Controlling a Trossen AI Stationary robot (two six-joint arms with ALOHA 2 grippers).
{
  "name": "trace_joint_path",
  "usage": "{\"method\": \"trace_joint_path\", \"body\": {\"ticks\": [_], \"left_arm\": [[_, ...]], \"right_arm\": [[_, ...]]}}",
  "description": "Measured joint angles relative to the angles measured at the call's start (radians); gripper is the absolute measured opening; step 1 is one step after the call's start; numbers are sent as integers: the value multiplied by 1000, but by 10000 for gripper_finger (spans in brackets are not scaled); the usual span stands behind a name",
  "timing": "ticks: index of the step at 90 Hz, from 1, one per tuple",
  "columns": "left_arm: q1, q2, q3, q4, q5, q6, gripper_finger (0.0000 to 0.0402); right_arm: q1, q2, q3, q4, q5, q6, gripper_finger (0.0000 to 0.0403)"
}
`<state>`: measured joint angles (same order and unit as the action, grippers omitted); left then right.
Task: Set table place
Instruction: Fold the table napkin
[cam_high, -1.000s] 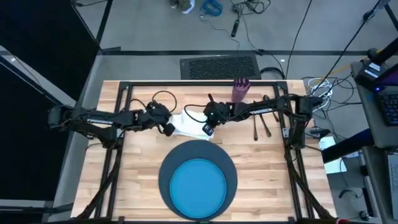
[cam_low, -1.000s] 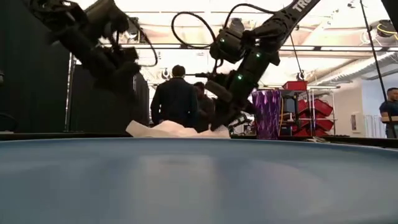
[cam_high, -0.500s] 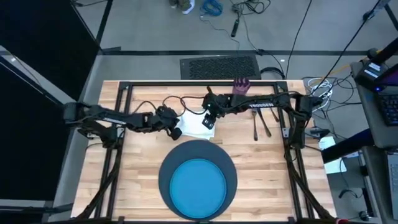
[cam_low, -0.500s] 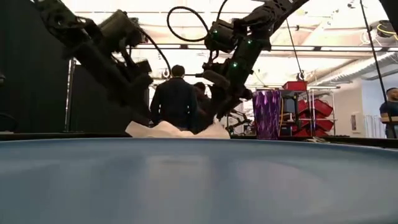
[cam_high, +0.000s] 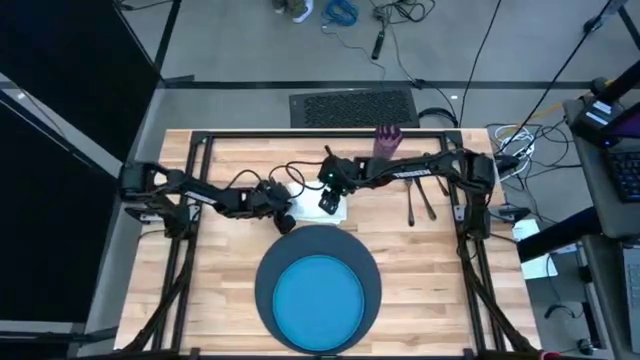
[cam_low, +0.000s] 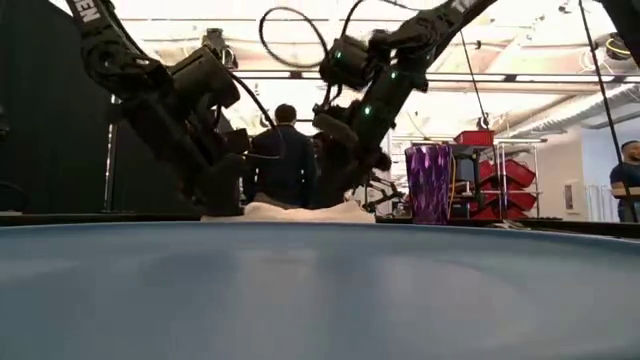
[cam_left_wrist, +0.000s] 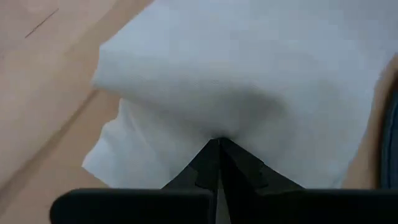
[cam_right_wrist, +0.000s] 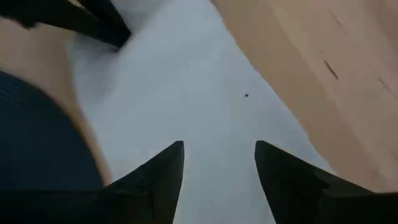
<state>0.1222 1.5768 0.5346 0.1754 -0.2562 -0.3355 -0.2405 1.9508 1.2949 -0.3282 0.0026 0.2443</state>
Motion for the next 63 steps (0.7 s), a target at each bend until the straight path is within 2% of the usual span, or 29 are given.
{"method": "trace_joint_path", "body": {"ticks": [32,49,63], "left_arm": [[-56,-5,4,-92,-9,-52,1],[-107,-42,6,-246,-15,-112,1],[-154,-129,-1,-373,-25,-166,1]], "right_arm": [[1,92,5,-44,-19,9,183],[0,95,5,-51,-22,20,183],[1,97,5,-53,-29,21,183]]}}
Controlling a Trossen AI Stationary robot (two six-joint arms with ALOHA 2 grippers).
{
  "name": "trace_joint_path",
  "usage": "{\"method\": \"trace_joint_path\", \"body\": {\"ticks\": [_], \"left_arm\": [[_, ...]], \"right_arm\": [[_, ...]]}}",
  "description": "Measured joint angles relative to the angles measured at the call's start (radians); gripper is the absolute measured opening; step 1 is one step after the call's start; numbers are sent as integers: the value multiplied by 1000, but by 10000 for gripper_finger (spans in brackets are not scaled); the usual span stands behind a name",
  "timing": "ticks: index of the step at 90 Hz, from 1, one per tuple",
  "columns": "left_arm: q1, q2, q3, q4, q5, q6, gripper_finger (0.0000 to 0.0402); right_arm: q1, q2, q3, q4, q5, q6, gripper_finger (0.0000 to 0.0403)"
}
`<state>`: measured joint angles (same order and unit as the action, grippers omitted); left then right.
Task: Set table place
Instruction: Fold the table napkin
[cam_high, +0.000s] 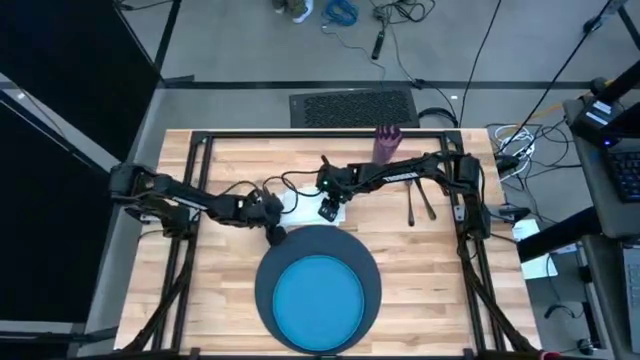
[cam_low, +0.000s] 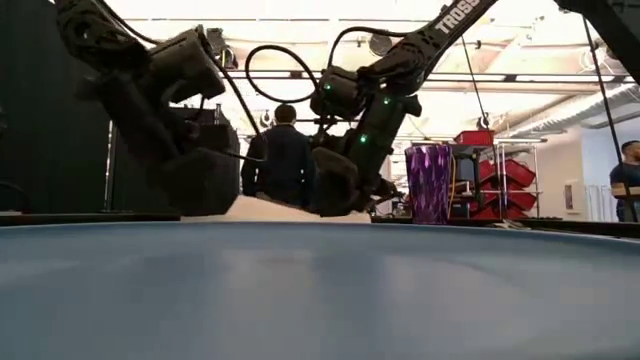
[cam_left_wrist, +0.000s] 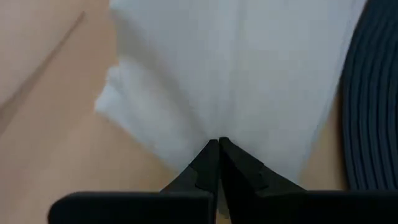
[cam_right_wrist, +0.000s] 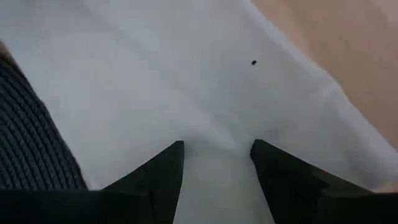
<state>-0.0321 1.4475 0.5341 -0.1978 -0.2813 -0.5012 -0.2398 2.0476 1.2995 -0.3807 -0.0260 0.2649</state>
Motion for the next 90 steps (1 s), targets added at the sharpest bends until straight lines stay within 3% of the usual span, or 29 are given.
{"method": "trace_joint_path", "body": {"ticks": [22,46,53,65,90], "left_arm": [[-46,-258,-3,-188,-144,-44,1],[-13,-426,-2,-176,-332,-8,1],[24,-426,-2,-169,-316,-8,1],[79,-388,-2,-158,-186,40,1],[115,-382,-2,-162,-177,92,1]], "right_arm": [[-1,1,-3,-7,-1,-2,183],[-1,-26,0,11,-3,-16,183],[-1,-37,-2,2,-2,-16,183],[5,-38,-2,-29,-7,-34,183],[38,-45,-45,-76,-102,-372,183]]}}
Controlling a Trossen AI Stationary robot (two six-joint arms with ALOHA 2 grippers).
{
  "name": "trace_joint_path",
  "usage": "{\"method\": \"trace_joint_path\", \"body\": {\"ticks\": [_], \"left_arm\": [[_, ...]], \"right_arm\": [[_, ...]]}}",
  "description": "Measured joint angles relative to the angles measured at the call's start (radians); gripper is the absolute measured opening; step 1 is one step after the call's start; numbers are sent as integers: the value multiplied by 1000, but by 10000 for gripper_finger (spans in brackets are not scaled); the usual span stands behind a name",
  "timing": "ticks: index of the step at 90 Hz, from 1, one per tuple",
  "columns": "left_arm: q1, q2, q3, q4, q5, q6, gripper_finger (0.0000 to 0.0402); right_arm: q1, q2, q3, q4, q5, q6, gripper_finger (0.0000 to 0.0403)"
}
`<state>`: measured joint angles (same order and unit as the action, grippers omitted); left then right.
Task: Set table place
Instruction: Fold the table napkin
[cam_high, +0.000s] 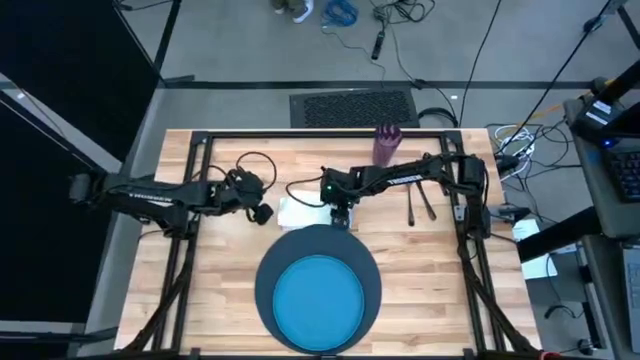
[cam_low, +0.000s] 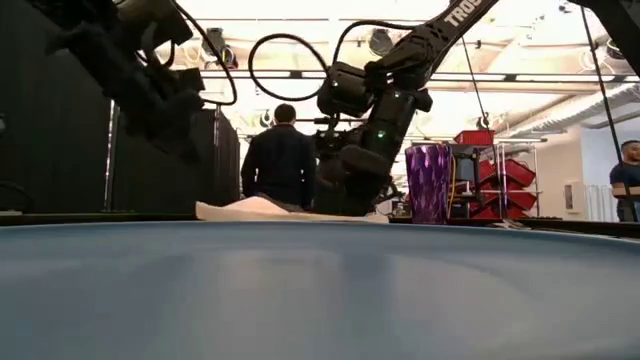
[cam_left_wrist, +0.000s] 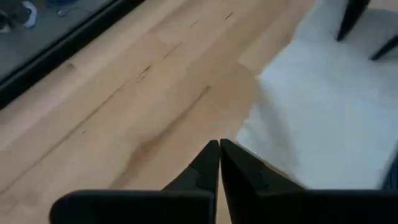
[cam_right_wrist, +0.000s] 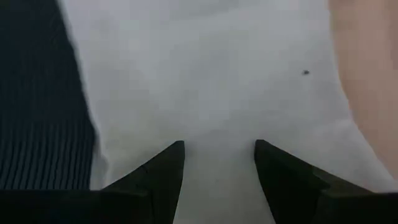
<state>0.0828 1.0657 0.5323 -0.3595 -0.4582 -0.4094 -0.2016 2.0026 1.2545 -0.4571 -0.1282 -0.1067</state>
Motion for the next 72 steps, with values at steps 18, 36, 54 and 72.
{"method": "trace_joint_path", "body": {"ticks": [18,36,54,72], "left_arm": [[2,0,0,2,6,7,1],[2,0,0,10,6,0,1],[3,0,1,3,-5,19,1],[38,-1,1,4,-18,54,1]], "right_arm": [[-5,-25,-6,-20,94,-130,183],[-76,-29,-9,155,206,-93,183],[-101,-91,-6,232,282,-72,183],[-61,-224,10,246,234,117,183]]}}
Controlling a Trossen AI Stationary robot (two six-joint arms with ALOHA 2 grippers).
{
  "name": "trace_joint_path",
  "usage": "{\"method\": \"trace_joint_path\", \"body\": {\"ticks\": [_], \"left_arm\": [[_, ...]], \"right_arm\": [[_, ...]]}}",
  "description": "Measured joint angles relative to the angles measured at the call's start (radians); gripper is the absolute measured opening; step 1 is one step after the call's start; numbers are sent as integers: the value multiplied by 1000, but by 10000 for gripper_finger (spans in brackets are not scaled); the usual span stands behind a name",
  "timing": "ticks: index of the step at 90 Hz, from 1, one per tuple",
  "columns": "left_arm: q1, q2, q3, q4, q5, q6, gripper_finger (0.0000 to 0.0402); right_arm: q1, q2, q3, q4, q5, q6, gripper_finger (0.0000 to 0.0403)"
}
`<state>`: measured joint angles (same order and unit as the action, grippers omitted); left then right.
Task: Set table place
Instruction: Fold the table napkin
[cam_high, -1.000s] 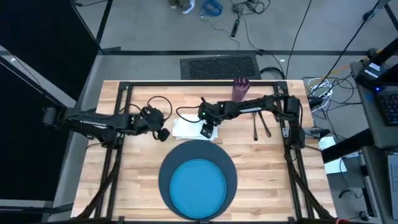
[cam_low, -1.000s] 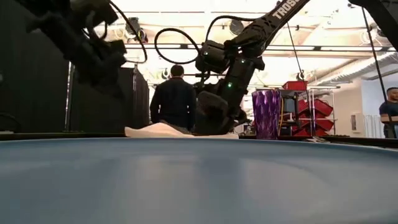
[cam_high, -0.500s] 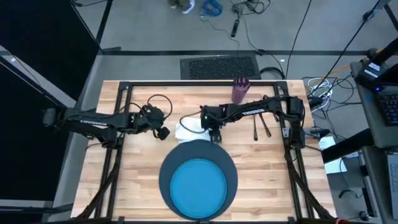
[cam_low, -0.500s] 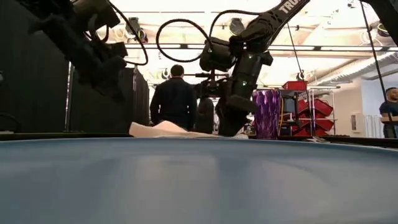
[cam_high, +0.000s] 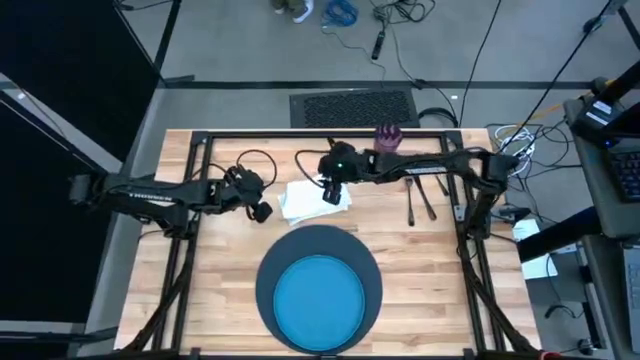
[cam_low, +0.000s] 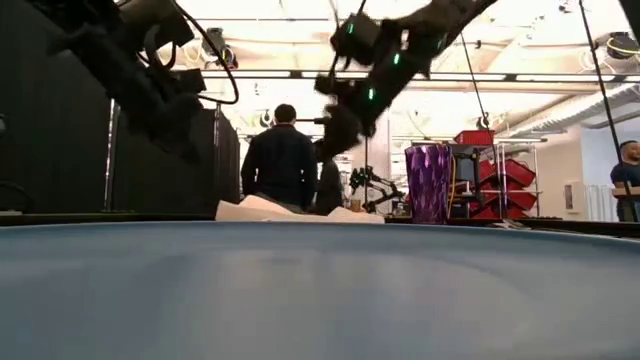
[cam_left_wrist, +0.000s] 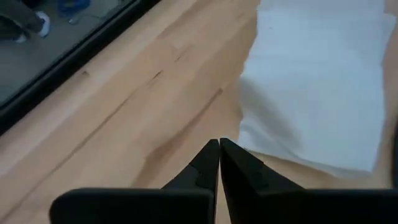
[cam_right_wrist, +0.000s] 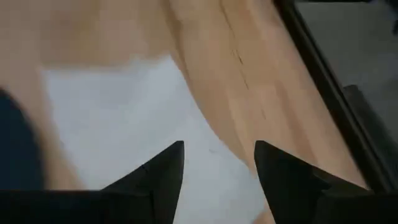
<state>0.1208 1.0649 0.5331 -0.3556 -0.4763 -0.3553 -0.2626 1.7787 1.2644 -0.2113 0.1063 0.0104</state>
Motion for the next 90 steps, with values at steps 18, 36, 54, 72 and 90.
{"method": "trace_joint_path", "body": {"ticks": [18,36,54,72,90], "left_arm": [[9,0,0,11,-3,23,1],[9,0,0,7,4,23,1],[9,0,0,5,5,23,1],[9,0,0,5,6,33,1],[9,0,0,6,9,48,1]], "right_arm": [[66,21,0,16,-30,320,183],[74,134,0,90,7,423,183],[79,225,0,133,0,497,183],[96,293,0,142,-3,516,183],[92,324,5,189,-97,314,183]]}}
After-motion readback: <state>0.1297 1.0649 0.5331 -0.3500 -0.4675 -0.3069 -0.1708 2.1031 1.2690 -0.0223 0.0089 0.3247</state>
